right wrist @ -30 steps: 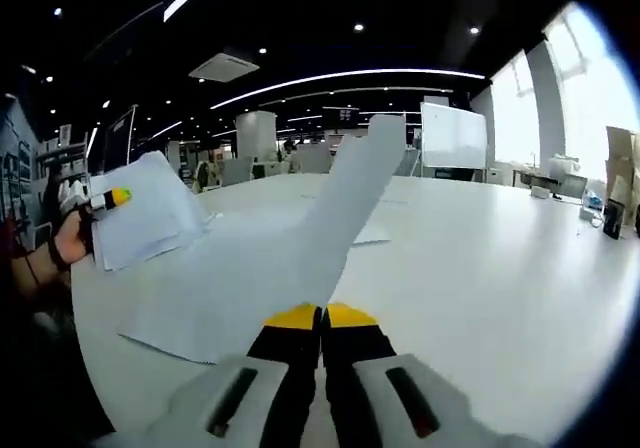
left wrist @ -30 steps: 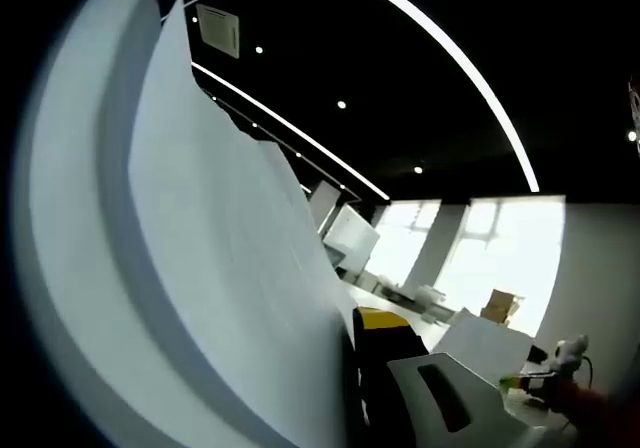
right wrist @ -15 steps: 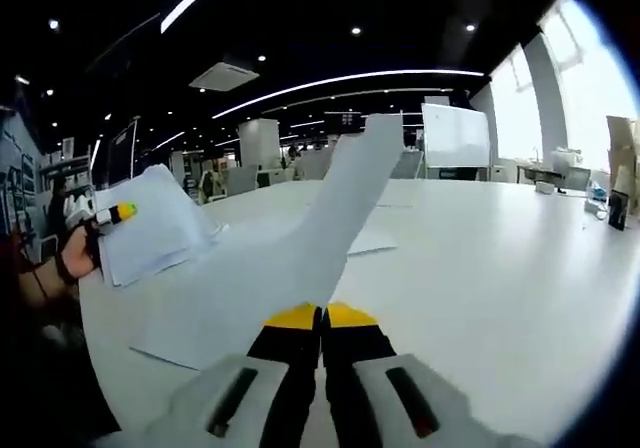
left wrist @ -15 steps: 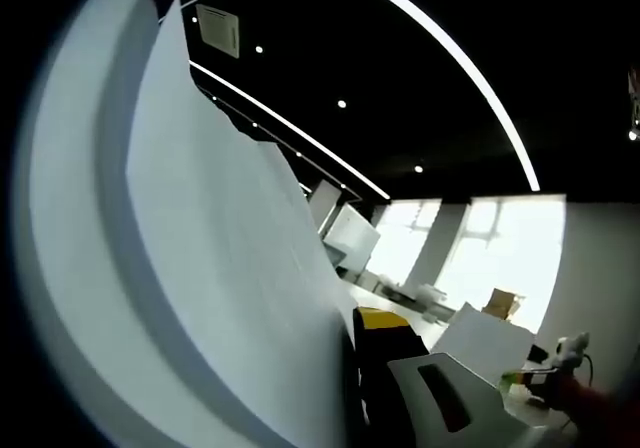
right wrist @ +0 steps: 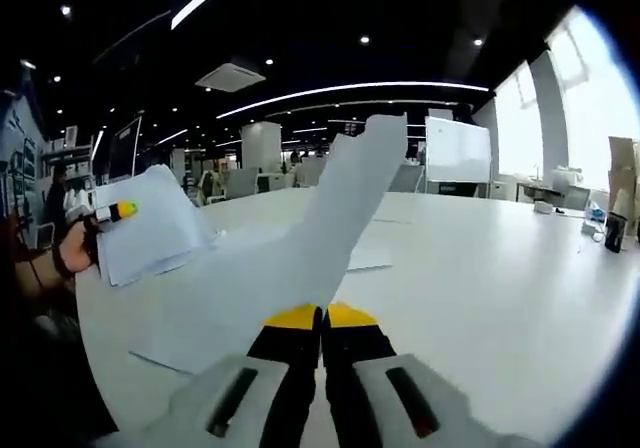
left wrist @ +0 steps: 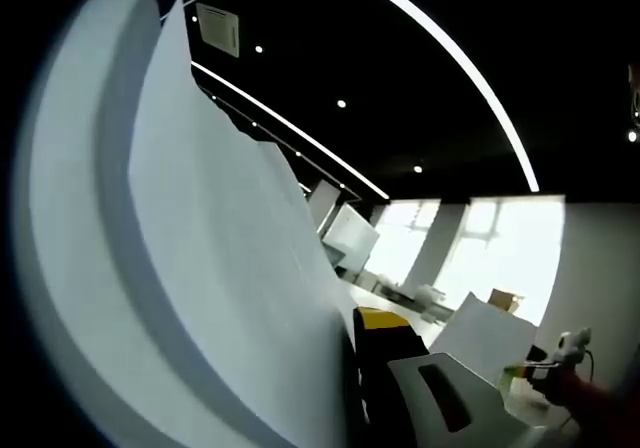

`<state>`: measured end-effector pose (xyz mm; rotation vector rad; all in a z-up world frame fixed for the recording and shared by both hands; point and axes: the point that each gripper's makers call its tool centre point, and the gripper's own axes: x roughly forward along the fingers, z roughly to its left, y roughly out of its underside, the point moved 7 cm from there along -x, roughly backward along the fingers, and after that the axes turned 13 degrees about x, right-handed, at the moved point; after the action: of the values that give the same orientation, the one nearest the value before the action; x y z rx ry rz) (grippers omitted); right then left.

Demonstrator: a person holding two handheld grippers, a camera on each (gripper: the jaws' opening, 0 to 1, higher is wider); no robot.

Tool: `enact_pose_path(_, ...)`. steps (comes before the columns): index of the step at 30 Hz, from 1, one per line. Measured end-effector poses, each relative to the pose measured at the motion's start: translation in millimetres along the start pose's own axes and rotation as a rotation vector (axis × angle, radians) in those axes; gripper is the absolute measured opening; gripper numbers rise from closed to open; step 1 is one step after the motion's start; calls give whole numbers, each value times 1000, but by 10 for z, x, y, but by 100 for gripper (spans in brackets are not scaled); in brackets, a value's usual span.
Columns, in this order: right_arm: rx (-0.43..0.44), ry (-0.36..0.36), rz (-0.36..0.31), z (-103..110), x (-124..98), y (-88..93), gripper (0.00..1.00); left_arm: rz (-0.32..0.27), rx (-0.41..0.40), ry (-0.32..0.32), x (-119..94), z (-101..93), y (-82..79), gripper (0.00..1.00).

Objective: Organize the stack of printing papers by aligning and flattening the scattered papers on the table

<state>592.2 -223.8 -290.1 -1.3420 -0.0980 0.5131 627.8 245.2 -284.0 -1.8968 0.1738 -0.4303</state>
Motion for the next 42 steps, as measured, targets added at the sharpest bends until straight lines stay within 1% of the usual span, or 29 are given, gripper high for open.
enact_pose_path(18, -35, 3, -38, 47, -31, -159, 0, 0, 0, 1, 0, -4, 3, 13)
enact_pose_path(28, -52, -3, -64, 74, -56, -282, 0, 1, 0, 3, 1, -12, 5, 13)
enact_pose_path(34, -63, -7, -84, 72, -38, -368, 0, 4, 2, 5, 5, -22, 8, 13)
enact_pose_path(42, -76, -17, -104, 116, -30, -438, 0, 3, 0, 6, 6, -20, 8, 13)
